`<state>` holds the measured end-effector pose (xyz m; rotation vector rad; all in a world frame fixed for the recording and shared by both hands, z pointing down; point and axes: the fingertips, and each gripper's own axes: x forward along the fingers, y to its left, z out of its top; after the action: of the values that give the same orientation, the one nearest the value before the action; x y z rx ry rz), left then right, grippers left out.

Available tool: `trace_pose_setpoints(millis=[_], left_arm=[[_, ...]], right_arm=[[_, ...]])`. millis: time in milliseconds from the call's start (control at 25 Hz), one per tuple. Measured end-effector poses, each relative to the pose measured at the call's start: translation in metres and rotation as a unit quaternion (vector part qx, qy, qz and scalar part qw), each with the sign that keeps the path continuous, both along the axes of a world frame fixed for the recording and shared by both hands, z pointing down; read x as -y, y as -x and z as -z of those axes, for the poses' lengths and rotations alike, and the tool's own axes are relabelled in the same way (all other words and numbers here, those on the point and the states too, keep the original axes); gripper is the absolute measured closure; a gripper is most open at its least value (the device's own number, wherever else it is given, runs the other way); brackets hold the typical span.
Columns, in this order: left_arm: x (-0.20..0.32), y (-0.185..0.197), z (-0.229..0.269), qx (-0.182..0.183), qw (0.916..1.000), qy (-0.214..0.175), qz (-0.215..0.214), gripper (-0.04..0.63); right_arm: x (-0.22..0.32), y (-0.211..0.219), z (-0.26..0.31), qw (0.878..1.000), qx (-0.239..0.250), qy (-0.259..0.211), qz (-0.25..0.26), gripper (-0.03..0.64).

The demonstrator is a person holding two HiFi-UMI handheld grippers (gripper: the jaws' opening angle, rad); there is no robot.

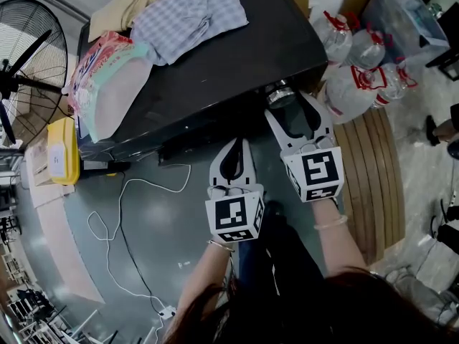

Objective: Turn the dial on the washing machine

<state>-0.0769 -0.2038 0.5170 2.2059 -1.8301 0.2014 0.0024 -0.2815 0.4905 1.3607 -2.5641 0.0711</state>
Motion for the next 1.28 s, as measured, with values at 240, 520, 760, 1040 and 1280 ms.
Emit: trace_pose_setpoints(millis=[240,520,760,1040,1280], left_arm=[[0.002,-0.001,-0.002,-0.002,1.0,0.004,-0.003,0.578],[0.002,-0.004,-0.005,-0.005,0.9999,0.006,-0.007,0.578],[0.001,-0.007,-0.007,-0.005,0.9999,0.008,-0.01,0.578],[0.002,-0.01,-0.008,-0.006,0.9998,0.009,-0.016,0.578],[0.005,-0.008,-0.005,-0.005,0.9999,0.007,-0.014,0.578]], right_arm=[[0.002,-0.002,-0.001,0.998,0.054,0.024,-0.007,0.324],[0.002,-0.004,-0.001,0.987,0.143,0.064,-0.024,0.325],[0.002,-0.003,-0.001,0.991,0.118,0.052,-0.016,0.324],[-0.001,0.007,-0.002,1.0,-0.015,0.0,0.012,0.288],[0.001,0.002,-0.001,1.0,-0.02,-0.002,0.003,0.322]])
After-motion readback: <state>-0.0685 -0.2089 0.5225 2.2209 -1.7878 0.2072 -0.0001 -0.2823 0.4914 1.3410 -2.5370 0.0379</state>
